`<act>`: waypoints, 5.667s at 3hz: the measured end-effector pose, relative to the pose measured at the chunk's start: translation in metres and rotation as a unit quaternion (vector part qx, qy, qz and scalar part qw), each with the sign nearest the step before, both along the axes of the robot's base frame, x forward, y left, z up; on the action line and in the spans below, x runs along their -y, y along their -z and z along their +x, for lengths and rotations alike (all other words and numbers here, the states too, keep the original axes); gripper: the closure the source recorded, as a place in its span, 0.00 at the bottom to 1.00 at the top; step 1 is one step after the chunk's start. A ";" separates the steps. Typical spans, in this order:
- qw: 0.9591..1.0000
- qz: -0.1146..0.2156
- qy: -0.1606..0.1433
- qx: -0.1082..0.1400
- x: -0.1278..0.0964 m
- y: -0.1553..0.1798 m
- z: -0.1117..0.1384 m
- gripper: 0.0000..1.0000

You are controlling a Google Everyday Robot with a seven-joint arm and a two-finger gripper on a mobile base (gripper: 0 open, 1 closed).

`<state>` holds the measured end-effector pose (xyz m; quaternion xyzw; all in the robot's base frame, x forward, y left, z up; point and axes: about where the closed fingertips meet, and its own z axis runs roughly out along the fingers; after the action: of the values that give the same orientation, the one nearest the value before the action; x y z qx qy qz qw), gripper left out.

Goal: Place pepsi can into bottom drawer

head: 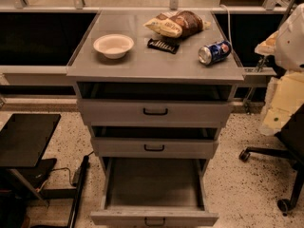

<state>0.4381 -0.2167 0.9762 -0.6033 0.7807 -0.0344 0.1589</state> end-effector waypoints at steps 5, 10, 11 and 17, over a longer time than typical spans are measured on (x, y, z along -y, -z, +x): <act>0.993 -0.025 -0.109 -0.038 -0.040 0.057 0.202 0.00; 0.997 0.024 -0.030 0.071 0.035 0.055 0.301 0.00; 0.995 0.026 -0.030 0.090 0.034 0.045 0.307 0.00; 0.995 0.079 -0.051 0.044 0.014 0.138 0.335 0.00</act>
Offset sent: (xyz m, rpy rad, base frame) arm 0.0259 0.0000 0.0023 -0.0356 -0.0156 0.0243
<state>0.7734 -0.2304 0.8379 -0.6261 0.7413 0.0088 0.2417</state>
